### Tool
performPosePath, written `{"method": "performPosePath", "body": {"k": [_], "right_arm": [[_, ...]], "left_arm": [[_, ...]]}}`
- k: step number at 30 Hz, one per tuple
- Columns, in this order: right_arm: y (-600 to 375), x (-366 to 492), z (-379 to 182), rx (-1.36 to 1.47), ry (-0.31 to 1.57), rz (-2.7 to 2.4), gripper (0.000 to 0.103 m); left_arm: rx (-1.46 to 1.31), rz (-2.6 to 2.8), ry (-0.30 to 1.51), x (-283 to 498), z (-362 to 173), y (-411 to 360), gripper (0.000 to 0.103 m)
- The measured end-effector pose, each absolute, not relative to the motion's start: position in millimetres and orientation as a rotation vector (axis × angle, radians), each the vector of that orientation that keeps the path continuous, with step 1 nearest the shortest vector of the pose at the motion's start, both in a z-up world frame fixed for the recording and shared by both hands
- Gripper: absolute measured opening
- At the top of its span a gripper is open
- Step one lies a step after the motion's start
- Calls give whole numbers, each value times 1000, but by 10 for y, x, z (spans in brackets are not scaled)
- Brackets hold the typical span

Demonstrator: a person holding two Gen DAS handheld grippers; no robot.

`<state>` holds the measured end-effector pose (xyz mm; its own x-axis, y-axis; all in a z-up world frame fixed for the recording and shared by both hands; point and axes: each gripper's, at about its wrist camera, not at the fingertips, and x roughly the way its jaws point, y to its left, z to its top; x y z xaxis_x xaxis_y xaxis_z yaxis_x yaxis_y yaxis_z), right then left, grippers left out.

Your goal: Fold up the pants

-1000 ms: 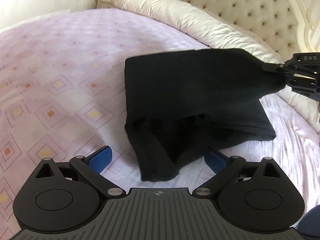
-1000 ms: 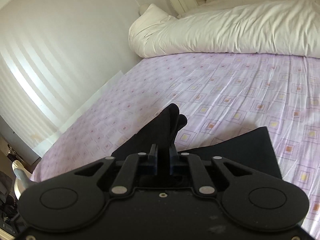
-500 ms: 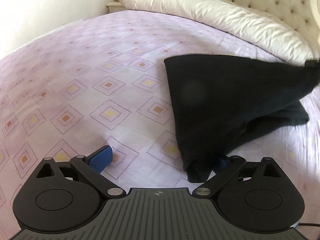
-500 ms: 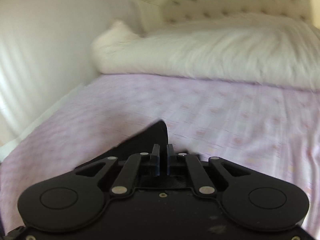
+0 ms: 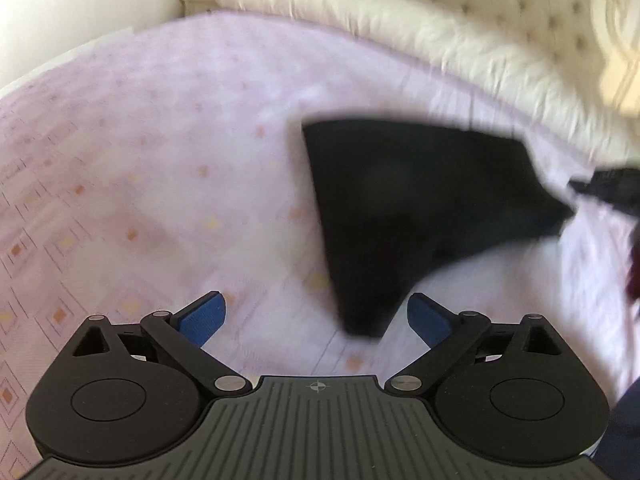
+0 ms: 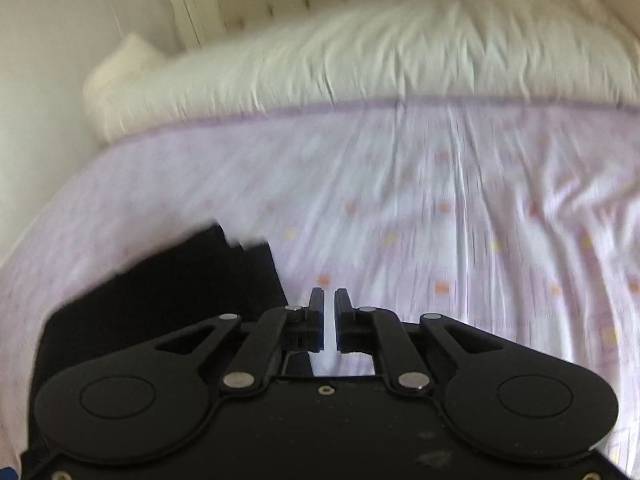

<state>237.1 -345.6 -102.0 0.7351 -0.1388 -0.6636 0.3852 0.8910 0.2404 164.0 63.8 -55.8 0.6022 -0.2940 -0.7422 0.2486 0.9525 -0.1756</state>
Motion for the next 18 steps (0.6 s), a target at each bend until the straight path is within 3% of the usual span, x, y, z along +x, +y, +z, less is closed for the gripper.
{"method": "performPosePath", "body": {"k": [6,9,12,15,18], "right_arm": [[-2994,2396,-866,271,644,-107,16],[-2849,2416,-965,232,707,-85,17],[-2874,2461,-1172,216,836,-95,16],[-2894,2450,-1121,220,850,-94,15],[-2853,2408,-979,214,739,-93,22]], "left_arm": [[-123,-299,795,1936,-368,427,98],[-101,-314,833,2085,-543,255,98],[-23,-356,984,2112,-892,100,100],[33,-355,920,1957,-916,50,100],[7,-354,939,1977,-896,65,100]]}}
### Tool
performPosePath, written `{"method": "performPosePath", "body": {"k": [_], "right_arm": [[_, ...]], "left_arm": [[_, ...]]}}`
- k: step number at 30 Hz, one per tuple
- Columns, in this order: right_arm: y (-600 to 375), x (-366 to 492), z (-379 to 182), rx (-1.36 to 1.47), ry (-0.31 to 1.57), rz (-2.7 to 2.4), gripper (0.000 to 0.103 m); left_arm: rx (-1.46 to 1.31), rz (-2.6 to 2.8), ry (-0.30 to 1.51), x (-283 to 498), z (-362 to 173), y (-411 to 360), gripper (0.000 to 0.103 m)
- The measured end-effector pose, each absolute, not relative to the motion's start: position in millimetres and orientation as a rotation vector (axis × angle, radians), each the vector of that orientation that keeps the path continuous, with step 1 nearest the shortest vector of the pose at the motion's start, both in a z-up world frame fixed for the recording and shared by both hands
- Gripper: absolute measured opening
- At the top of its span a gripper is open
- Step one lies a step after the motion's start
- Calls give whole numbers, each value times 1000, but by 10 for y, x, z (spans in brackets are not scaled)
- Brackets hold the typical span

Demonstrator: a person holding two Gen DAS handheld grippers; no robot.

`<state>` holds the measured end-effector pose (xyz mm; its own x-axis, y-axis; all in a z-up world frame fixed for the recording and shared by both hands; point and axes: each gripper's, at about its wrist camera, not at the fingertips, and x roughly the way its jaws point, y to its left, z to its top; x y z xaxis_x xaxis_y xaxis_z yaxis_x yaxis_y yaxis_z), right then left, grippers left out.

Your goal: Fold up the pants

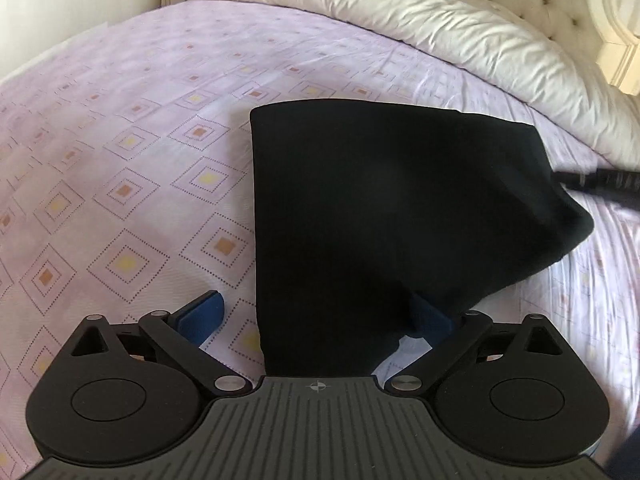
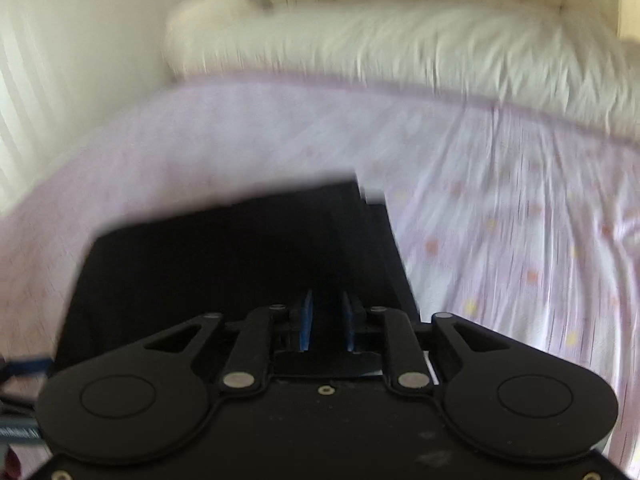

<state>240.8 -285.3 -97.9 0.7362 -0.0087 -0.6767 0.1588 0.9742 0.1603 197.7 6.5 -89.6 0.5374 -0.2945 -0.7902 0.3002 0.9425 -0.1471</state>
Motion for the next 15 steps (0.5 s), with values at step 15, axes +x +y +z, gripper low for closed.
{"method": "performPosePath", "body": {"k": [15], "right_arm": [[-3141,3144,-1340,249,749,-140,52]], "left_arm": [[42,-330,939,2023,-914,-1,102]]}}
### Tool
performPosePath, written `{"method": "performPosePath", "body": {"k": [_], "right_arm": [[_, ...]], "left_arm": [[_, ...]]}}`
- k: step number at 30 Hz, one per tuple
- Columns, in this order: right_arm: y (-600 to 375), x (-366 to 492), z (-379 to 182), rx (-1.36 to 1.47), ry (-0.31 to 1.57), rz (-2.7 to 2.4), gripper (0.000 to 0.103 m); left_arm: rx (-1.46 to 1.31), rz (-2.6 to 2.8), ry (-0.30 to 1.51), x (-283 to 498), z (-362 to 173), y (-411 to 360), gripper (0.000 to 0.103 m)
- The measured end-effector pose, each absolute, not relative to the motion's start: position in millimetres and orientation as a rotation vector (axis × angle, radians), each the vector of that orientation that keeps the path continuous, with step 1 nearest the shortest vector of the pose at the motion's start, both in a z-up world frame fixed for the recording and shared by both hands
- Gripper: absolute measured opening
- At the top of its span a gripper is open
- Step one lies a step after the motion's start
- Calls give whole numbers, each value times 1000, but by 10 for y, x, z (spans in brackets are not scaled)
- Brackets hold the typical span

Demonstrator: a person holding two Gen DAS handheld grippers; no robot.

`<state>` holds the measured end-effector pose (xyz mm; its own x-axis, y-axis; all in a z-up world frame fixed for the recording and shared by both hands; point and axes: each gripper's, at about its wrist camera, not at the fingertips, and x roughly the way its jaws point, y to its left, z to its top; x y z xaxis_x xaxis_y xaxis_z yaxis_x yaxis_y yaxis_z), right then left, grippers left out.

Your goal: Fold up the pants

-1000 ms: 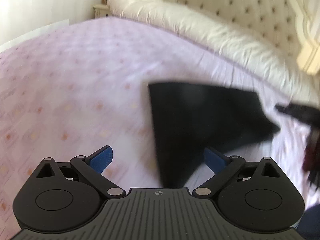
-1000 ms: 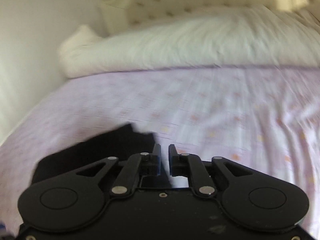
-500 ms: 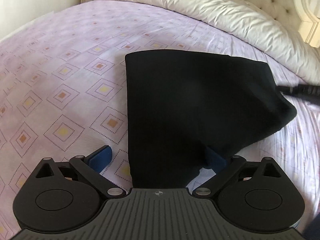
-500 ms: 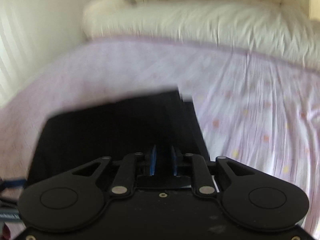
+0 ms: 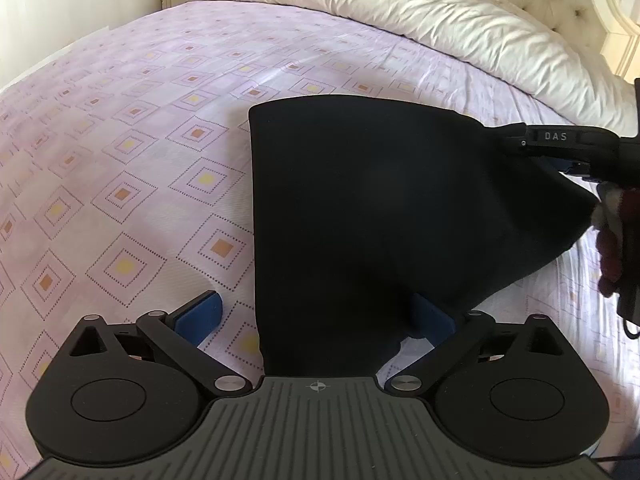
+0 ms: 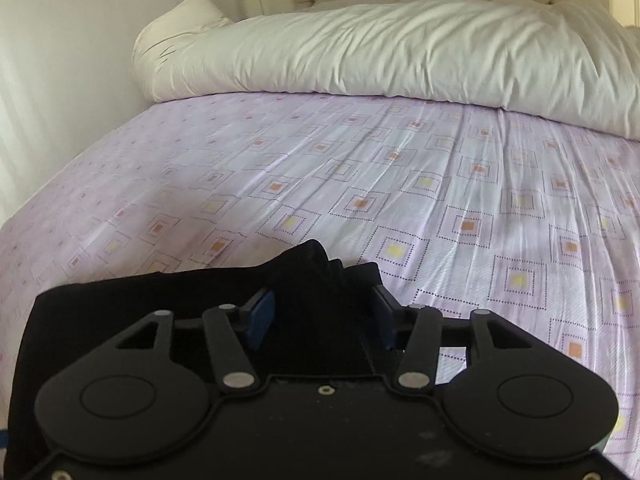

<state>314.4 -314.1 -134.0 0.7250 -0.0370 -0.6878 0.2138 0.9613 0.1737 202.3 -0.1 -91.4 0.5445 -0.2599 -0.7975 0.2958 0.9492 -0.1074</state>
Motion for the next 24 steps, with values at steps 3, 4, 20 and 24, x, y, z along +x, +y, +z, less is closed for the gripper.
{"method": "performPosePath", "body": {"k": [3,4,20,24], "right_arm": [[-3155,3084,-1327,245,773,-144,63],[-3201,3072,-1334,266,799,-158,73],[-3477,2967,-1351,401,843,-61,83],[-3454,2942,-1342,400,835,-62,84]], "left_arm": [[37,-326,944,2030,-907,-1,102],[32,-322,948,2039,-903,-2,102],[1,-342,1003,2804,-858,-232,103],[9,-303,1013,2852,-866,-347,103]]}}
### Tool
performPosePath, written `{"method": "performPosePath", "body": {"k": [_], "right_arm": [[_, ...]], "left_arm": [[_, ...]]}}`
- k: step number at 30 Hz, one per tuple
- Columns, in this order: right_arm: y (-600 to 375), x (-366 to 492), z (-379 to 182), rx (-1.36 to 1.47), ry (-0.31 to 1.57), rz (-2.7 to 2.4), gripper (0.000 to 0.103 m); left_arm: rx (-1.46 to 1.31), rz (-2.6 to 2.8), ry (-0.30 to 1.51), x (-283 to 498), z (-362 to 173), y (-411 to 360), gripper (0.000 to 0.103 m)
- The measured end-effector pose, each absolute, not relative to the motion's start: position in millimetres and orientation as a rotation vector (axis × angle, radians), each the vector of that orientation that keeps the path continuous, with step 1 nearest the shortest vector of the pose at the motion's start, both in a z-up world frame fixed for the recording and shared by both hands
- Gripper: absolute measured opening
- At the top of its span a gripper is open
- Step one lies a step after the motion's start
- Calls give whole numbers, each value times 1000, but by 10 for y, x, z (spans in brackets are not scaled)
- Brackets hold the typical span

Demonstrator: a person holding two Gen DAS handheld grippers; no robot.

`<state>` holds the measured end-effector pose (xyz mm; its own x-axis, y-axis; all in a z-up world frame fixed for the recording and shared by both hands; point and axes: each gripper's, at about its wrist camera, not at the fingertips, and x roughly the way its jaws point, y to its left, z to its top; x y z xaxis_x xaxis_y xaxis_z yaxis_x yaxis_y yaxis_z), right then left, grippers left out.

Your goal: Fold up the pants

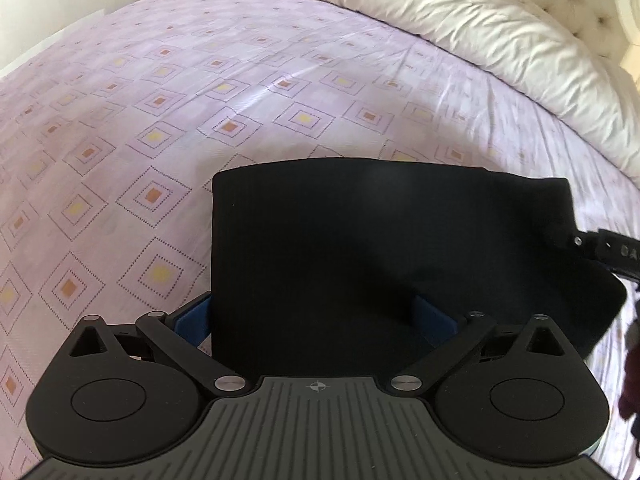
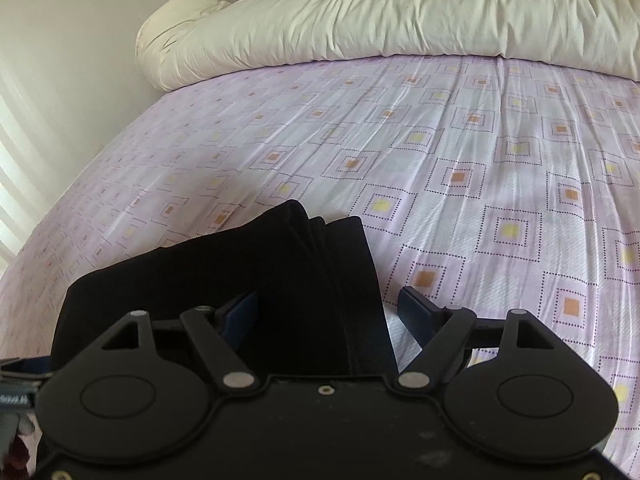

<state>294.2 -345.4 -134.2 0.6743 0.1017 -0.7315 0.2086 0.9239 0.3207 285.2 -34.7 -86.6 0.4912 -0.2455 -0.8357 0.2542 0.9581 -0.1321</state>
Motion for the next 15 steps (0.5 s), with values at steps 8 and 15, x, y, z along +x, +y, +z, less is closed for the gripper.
{"method": "performPosePath", "body": {"k": [8,15], "right_arm": [[-3465,2923,-1345,407,831,-58,84],[-3480,2912,-1323,414,832,-56,85]], "left_arm": [[29,-386,1009,2532,-891,-216,103],[-5,-398,1064,2352,-813,-76,88]]}}
